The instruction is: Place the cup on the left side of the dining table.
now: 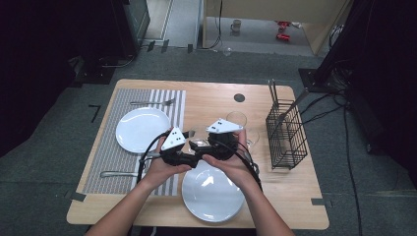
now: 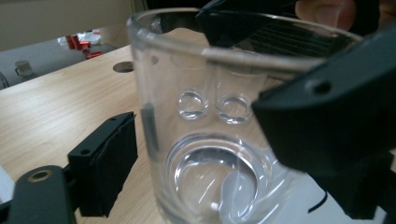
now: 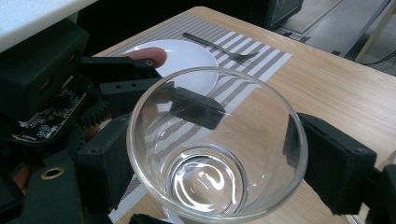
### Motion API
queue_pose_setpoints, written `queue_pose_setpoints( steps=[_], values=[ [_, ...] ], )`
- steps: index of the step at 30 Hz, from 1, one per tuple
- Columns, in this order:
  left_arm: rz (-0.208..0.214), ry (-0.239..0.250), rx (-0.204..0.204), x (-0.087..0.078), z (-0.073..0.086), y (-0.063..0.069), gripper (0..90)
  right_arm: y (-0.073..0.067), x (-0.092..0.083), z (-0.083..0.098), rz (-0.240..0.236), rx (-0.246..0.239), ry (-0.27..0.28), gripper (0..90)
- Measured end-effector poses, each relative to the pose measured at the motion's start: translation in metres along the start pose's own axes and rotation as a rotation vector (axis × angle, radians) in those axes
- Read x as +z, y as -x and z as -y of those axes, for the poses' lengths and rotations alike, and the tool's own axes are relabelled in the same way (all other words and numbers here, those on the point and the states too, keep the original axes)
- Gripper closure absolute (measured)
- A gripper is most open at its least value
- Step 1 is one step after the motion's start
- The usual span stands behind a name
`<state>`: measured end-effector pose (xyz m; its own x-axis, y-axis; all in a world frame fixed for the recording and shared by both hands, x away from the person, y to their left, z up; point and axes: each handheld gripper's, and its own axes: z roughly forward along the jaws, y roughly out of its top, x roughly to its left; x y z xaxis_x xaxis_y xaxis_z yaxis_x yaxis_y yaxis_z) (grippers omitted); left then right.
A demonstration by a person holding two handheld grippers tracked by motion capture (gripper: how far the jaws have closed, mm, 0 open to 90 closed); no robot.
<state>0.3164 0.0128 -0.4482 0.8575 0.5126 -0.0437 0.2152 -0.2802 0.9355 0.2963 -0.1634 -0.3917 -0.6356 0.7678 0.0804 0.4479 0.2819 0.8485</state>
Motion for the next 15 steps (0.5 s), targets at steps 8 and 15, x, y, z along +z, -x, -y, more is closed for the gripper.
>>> queue_pose_setpoints(
  steps=[8,15],
  values=[
    [0.019,0.033,0.036,0.0002,0.0006,0.0004,20.8,-0.0043,0.0039,0.0033,-0.035,-0.029,-0.009,17.8],
    [0.029,0.031,0.026,-0.0028,0.0038,0.0005,21.2,-0.0010,0.0018,0.0060,-0.086,0.007,0.000,14.5]
  ],
)
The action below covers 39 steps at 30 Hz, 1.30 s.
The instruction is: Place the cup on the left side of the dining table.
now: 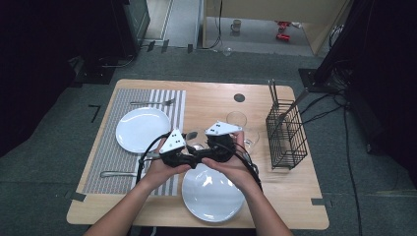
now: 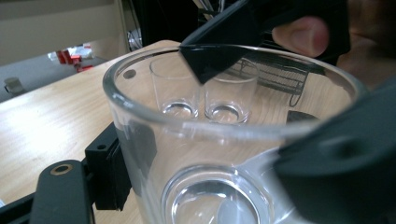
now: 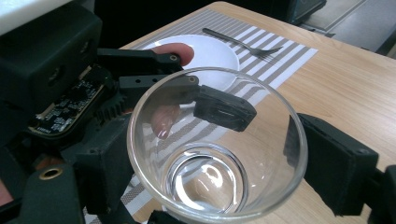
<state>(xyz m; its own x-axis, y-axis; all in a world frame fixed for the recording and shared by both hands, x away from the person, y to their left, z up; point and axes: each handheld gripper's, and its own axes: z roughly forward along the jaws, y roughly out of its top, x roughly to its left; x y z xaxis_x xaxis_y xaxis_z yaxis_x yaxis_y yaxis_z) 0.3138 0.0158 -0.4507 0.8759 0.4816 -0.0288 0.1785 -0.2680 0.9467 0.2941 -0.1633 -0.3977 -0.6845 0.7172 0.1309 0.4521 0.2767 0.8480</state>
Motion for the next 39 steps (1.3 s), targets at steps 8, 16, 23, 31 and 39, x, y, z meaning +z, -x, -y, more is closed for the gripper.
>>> queue_pose_setpoints(
  steps=[8,16,23,31,39],
  values=[
    [-0.059,-0.043,-0.016,-0.007,0.011,-0.007,21.3,0.003,-0.022,-0.003,-0.019,0.014,0.060,8.8],
    [-0.096,-0.066,-0.047,-0.018,0.020,-0.016,21.4,0.014,-0.035,0.003,0.013,0.030,0.065,8.3],
    [-0.136,-0.099,-0.067,-0.026,0.029,-0.024,21.4,0.022,-0.039,0.014,0.042,0.051,0.056,8.3],
    [-0.192,-0.126,-0.095,-0.035,0.039,-0.033,21.3,0.032,-0.044,0.027,0.067,0.081,0.045,8.3],
    [-0.240,-0.160,-0.126,-0.041,0.052,-0.042,21.4,0.043,-0.049,0.042,0.094,0.104,0.038,8.3]
  ],
)
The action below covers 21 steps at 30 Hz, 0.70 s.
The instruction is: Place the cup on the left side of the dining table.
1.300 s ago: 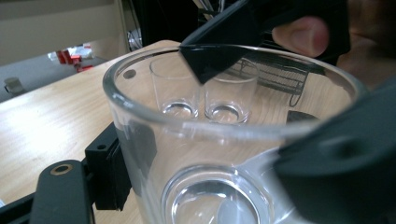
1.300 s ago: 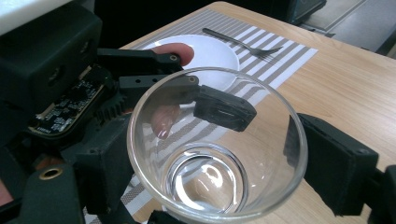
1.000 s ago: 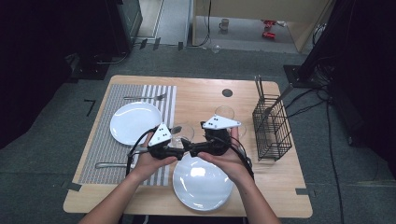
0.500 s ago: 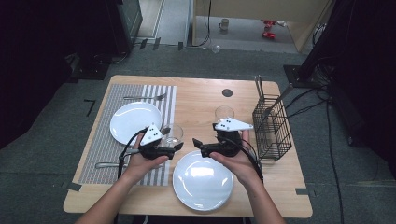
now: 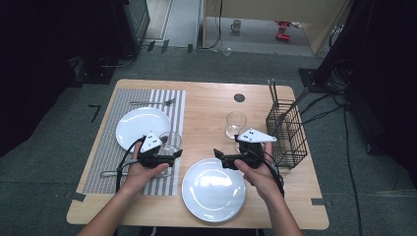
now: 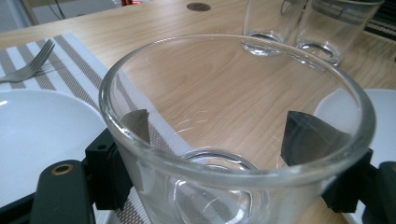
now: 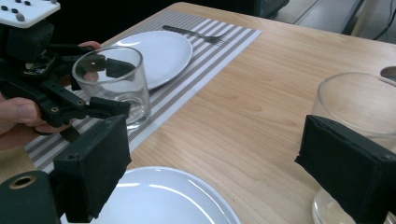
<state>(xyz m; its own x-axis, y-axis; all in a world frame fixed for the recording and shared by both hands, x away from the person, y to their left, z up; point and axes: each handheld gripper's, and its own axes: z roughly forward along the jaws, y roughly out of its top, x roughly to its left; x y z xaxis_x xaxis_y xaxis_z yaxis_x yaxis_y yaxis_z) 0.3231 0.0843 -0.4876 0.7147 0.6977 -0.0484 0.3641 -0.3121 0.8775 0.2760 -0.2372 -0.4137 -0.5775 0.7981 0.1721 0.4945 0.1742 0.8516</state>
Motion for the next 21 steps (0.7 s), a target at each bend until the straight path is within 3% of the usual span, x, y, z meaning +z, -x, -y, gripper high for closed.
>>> queue_pose_setpoints(
  steps=[21],
  values=[
    [-0.062,-0.076,-0.029,-0.006,0.017,-0.015,21.2,0.020,-0.013,0.035,0.050,0.042,-0.028,8.6]
  ],
)
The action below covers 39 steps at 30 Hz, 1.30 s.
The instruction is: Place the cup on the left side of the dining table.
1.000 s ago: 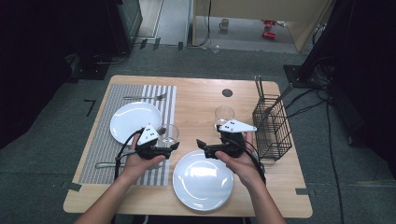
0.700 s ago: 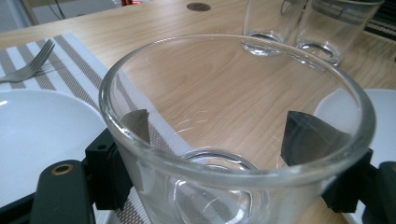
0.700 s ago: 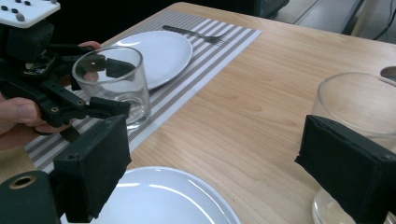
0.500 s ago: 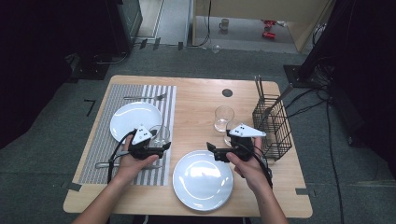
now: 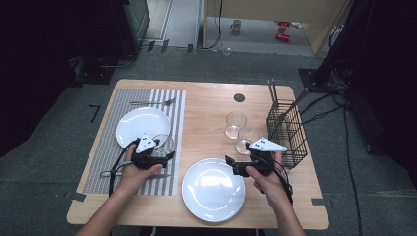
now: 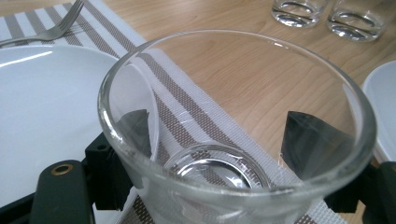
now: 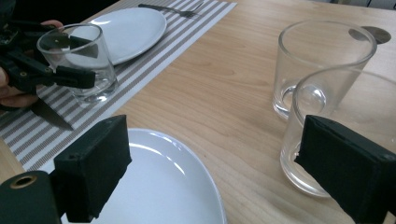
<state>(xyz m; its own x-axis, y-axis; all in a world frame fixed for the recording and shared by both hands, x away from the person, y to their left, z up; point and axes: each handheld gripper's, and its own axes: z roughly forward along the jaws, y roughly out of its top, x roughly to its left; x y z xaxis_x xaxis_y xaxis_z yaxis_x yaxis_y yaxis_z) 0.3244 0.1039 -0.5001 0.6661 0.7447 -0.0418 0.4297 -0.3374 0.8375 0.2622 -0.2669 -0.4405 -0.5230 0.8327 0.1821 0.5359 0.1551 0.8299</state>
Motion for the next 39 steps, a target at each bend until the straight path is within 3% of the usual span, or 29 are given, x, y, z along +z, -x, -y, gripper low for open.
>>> queue_pose_setpoints(
  steps=[19,26,34,39],
  values=[
    [-0.012,-0.031,0.011,-0.004,0.004,-0.001,21.0,0.017,-0.015,0.033,0.034,0.042,-0.016,8.8],
    [-0.011,-0.036,-0.006,-0.004,0.003,0.000,20.5,0.024,-0.021,0.047,0.059,0.045,-0.027,8.8],
    [0.041,-0.034,-0.046,-0.012,0.003,-0.004,14.8,0.033,-0.031,0.062,0.081,0.050,-0.044,8.8],
    [0.036,-0.040,-0.053,-0.018,0.003,-0.005,14.3,0.039,-0.038,0.069,0.099,0.060,-0.047,8.8]
  ],
)
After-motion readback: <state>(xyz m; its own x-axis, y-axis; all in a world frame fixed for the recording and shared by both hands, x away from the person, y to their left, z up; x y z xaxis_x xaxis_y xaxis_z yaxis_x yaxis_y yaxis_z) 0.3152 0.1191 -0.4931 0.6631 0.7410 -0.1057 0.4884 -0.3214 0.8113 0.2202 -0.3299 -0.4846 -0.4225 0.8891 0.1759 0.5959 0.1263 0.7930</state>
